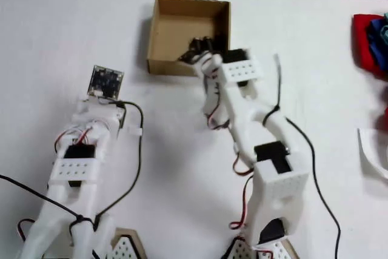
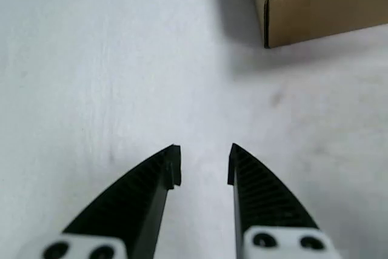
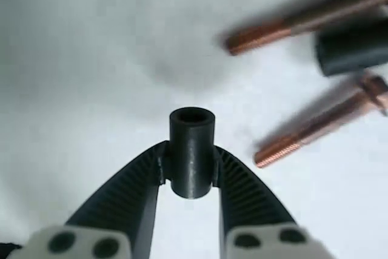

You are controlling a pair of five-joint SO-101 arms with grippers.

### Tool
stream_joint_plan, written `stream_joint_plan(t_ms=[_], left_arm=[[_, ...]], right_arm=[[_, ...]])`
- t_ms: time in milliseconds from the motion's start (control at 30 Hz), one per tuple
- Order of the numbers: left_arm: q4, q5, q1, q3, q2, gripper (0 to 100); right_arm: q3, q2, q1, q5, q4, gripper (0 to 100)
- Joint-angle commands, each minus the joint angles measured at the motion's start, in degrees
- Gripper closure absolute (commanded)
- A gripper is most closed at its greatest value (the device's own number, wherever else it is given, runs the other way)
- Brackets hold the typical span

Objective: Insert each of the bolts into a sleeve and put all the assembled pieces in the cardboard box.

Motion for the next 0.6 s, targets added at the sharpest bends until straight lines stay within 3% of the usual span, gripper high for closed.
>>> stream_joint_plan(t_ms=[0,133,300,433,567], left_arm=[[-1.1,-0.4,-0.3,-0.6,-0.3,85],[-1.2,0.5,-4.0,-0.8,-0.6,85],[-1.9,13.3,-11.9,-2.2,-0.2,85],[-1.9,14.2,-12.5,-2.2,-0.2,85],[-1.9,14.2,-12.5,-2.2,-0.2,85]], right_arm=[[1.1,-4.3,-5.5,-1.8,-1.0,97.7],[4.5,-4.2,-6.9,-4.7,-7.9,97.7],[10.5,-4.2,-7.1,-7.6,-17.9,97.5],[13.0,-4.2,-6.9,-8.4,-22.0,97.2],[14.2,-4.1,-6.9,-9.2,-22.2,86.4]])
